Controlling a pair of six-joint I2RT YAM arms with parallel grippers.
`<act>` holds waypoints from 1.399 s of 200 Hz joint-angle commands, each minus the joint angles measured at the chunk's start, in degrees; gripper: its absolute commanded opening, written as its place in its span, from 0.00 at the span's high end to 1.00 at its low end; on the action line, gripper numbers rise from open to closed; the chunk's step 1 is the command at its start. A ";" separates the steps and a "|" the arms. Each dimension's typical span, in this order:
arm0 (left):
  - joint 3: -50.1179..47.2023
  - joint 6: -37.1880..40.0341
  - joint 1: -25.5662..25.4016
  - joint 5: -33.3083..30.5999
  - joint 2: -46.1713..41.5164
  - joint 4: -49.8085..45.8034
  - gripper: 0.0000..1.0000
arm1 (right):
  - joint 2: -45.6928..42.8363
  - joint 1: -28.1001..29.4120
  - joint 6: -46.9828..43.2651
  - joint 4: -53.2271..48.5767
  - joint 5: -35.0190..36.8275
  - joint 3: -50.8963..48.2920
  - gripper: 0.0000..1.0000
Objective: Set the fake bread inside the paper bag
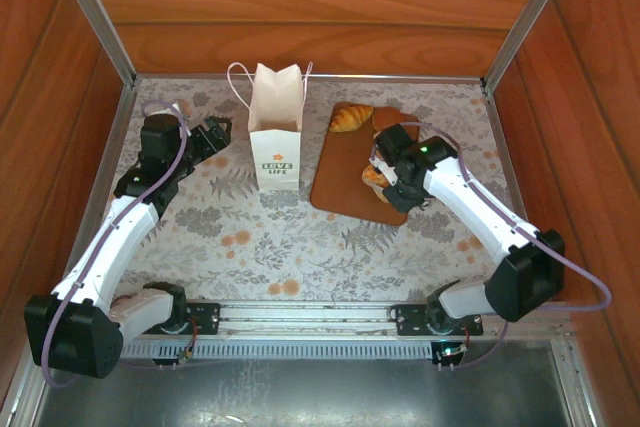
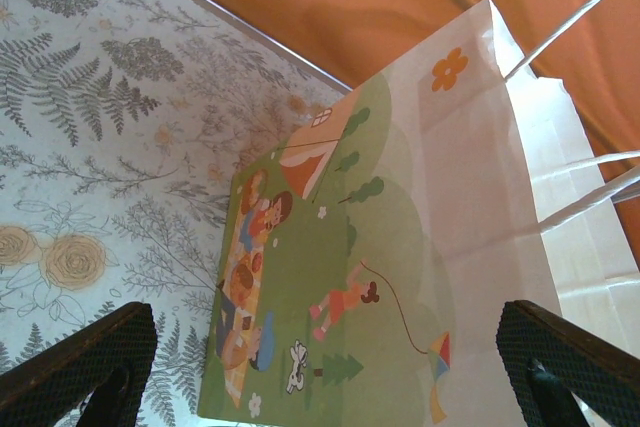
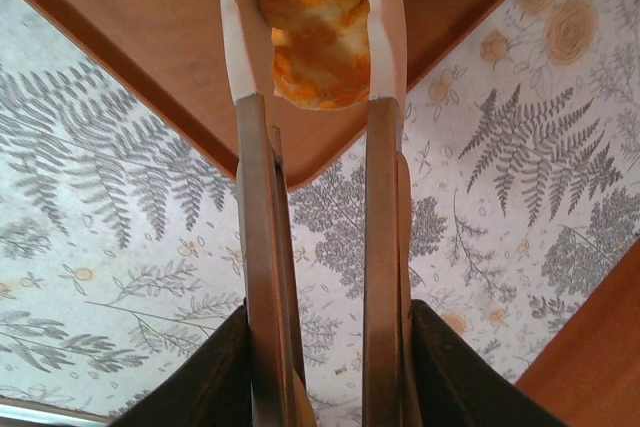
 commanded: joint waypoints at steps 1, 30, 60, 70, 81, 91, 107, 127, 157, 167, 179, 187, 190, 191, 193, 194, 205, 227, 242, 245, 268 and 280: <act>1.74 -0.26 0.47 0.89 -0.13 0.00 0.07 | -3.59 -0.22 0.51 2.47 -2.63 0.55 0.78; 1.97 -1.22 0.65 2.11 -0.18 1.26 0.07 | -6.72 -0.21 0.79 3.81 -4.09 1.77 0.78; 3.83 -2.24 0.67 3.90 0.17 1.76 0.08 | -9.99 -0.17 0.54 6.73 -7.47 3.59 0.78; 4.72 -2.48 0.66 4.79 0.56 1.76 0.09 | -11.01 -0.21 0.53 7.82 -8.59 4.33 0.78; 5.91 -2.73 0.67 5.60 0.92 1.63 0.10 | -11.94 -0.21 0.44 8.93 -9.52 5.31 0.79; 6.86 -2.82 0.69 6.16 1.46 1.50 0.11 | -12.81 -0.20 0.40 9.93 -10.08 6.27 0.79; 8.56 -2.19 0.66 6.65 2.34 0.94 0.12 | -13.67 -0.22 0.05 11.30 -10.89 7.63 0.79; 11.06 -1.03 0.75 7.22 3.88 -0.59 0.13 | -14.14 -0.19 -0.42 12.30 -12.01 9.87 0.79; 13.78 -0.24 0.74 8.39 5.63 -0.97 0.13 | -13.45 -0.19 -1.37 12.90 -13.31 14.48 0.79; 14.69 0.54 0.85 8.35 6.23 -1.57 0.13 | -13.18 -0.15 -1.96 13.55 -13.72 15.84 0.79; 15.98 1.59 0.94 8.04 6.86 -2.60 0.13 | -12.63 -0.15 -2.65 14.11 -14.25 17.61 0.79; 16.85 2.24 0.95 7.95 7.17 -3.25 0.13 | -12.09 -0.16 -2.81 14.37 -14.67 19.17 0.79; 17.08 2.47 1.01 7.95 7.33 -3.53 0.13 | -11.85 -0.13 -2.88 14.44 -14.89 19.70 0.79; 17.19 2.51 1.05 7.95 7.37 -3.61 0.13 | -11.76 -0.17 -2.84 14.47 -14.97 19.81 0.79; 17.32 2.66 0.99 8.01 7.45 -3.64 0.13 | -11.59 -0.18 -2.95 14.50 -15.13 20.20 0.79; 17.40 2.69 1.00 8.02 7.52 -3.75 0.13 | -11.50 -0.20 -2.97 14.55 -15.22 20.36 0.79; 17.89 3.22 1.07 8.21 7.76 -4.05 0.13 | -10.49 -0.19 -3.23 14.89 -15.95 22.25 0.79; 18.32 3.77 1.11 8.47 8.33 -4.31 0.13 | -8.36 -0.15 -3.42 16.11 -17.45 25.39 0.79; 18.12 3.99 1.10 8.72 8.58 -4.50 0.13 | -6.76 -0.04 -3.34 17.11 -18.76 27.49 0.80; 18.12 3.95 1.09 8.81 8.71 -4.55 0.13 | -6.44 -0.03 -3.32 17.33 -19.04 27.93 0.80; 17.53 3.86 1.09 9.70 9.00 -4.55 0.13 | -3.70 0.38 -3.34 19.41 -20.84 31.06 0.80; 17.29 3.79 1.10 9.92 9.24 -4.56 0.13 | -2.17 0.57 -3.34 20.45 -21.58 32.86 0.80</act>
